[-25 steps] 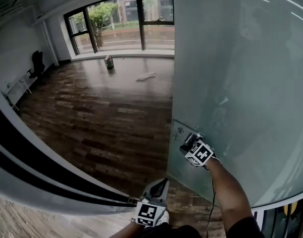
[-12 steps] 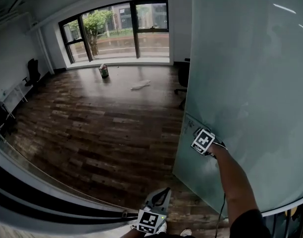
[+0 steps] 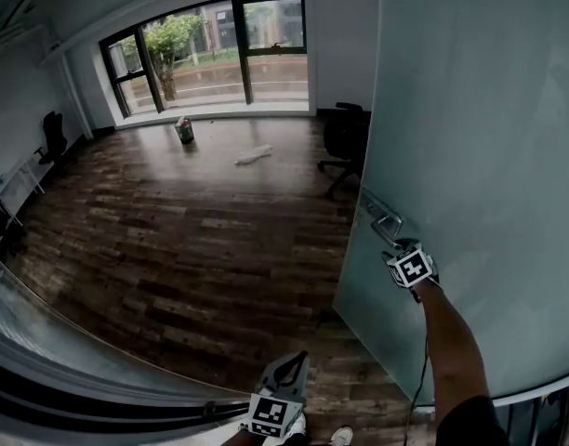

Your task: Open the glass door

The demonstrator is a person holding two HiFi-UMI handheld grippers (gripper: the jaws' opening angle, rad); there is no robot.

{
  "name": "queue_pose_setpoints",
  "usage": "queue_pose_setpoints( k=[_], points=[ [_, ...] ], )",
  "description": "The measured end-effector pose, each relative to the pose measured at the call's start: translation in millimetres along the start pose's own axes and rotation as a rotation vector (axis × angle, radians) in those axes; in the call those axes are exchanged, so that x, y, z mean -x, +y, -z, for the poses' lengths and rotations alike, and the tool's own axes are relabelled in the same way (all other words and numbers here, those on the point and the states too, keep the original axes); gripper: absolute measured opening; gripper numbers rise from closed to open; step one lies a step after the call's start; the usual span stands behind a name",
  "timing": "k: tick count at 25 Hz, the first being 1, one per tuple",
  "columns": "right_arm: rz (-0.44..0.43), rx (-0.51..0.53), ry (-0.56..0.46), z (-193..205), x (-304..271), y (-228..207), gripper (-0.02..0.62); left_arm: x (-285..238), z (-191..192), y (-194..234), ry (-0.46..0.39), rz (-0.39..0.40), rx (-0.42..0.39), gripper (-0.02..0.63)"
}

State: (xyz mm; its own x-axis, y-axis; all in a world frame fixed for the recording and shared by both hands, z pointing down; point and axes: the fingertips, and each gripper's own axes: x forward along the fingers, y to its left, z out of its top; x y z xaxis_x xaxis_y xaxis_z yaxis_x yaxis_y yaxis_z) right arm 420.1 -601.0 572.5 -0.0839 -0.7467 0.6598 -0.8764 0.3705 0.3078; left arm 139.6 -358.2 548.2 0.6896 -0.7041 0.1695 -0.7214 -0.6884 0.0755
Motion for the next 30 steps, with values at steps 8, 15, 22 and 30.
queue_pose_setpoints(
  k=[8,15,22,30],
  points=[
    [0.047,-0.123,-0.025,9,-5,-67,0.267,-1,-7,-7,0.027,0.004,-0.027,0.003],
    [0.241,-0.224,-0.047,25,-7,-123,0.267,7,3,7,0.067,-0.048,-0.036,0.003],
    [0.312,-0.225,-0.117,35,15,-144,0.267,-8,-2,7,0.065,-0.079,-0.029,0.003],
    [0.131,-0.322,-0.459,16,117,-53,0.267,-21,-10,-16,0.045,-0.067,-0.017,0.003]
  ],
)
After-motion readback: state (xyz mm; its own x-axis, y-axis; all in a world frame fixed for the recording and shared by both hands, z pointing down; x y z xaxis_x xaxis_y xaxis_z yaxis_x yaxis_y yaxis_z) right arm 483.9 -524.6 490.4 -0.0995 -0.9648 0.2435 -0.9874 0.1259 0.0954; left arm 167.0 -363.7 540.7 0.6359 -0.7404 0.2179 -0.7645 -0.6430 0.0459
